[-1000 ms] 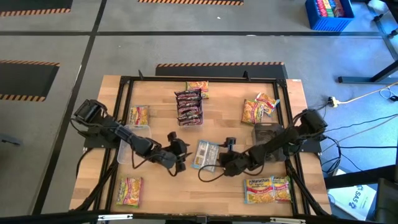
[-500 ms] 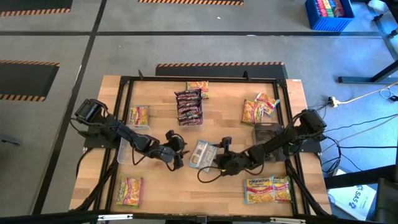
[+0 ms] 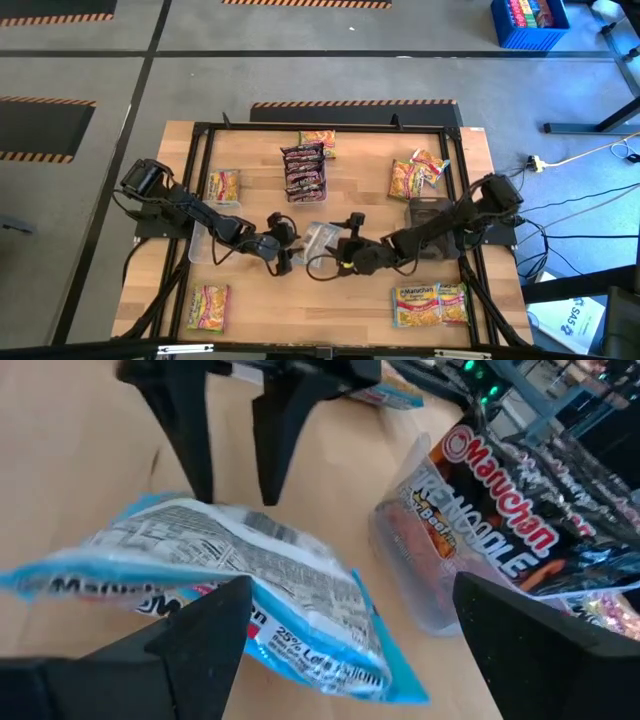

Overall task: Sort Maruchan noodles
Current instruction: Put the blue noodle pack into the black bin

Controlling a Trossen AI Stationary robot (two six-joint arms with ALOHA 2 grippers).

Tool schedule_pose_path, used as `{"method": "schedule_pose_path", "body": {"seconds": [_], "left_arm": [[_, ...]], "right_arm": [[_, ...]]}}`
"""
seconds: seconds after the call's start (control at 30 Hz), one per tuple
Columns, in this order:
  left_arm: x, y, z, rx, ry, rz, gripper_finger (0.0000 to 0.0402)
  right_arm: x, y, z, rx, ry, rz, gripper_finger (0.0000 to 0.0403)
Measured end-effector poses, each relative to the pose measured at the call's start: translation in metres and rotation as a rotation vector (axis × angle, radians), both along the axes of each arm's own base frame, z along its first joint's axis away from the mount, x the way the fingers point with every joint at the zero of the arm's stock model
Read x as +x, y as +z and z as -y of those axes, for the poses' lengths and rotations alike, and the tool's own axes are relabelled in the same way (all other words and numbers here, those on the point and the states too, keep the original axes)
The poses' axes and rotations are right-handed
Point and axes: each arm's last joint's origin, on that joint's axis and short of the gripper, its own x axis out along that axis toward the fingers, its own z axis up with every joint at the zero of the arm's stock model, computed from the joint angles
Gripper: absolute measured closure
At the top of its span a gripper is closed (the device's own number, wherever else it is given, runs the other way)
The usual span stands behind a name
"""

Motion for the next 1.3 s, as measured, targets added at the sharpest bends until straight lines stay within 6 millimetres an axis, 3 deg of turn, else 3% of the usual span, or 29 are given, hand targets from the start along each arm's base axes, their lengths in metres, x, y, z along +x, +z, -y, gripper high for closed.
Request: {"method": "schedule_pose_path", "body": {"seconds": [0.27, 0.53, 0.67, 0.9, 1.07, 1.3], "left_arm": [[0.0, 0.0, 0.0, 0.014, -0.02, -0.006, 0.0225], [-0.002, -0.002, 0.0, 0.021, -0.018, -0.027, 0.0225], [-0.002, -0.002, 0.0, 0.018, -0.008, -0.01, 0.0225], [0.003, 0.017, 0.004, -0.076, -0.087, 0.109, 0.0225], [-0.006, 0.028, -0.001, -0.033, -0.037, 0.078, 0.0225], [-0.011, -0.001, -0.009, 0.036, 0.112, -0.076, 0.0225]], "right_arm": [[0.0, -0.002, 0.001, 0.04, 0.032, -0.027, 0.007], [-0.017, -0.019, 0.0, 0.001, 0.091, -0.281, 0.007], [-0.016, -0.021, -0.004, 0.057, 0.142, -0.288, 0.007], [-0.003, -0.038, -0.01, -0.072, 0.251, -0.252, 0.007], [-0.001, -0.042, -0.01, -0.14, 0.276, -0.255, 0.007], [-0.001, -0.043, -0.007, -0.214, 0.316, -0.303, 0.007]]}}
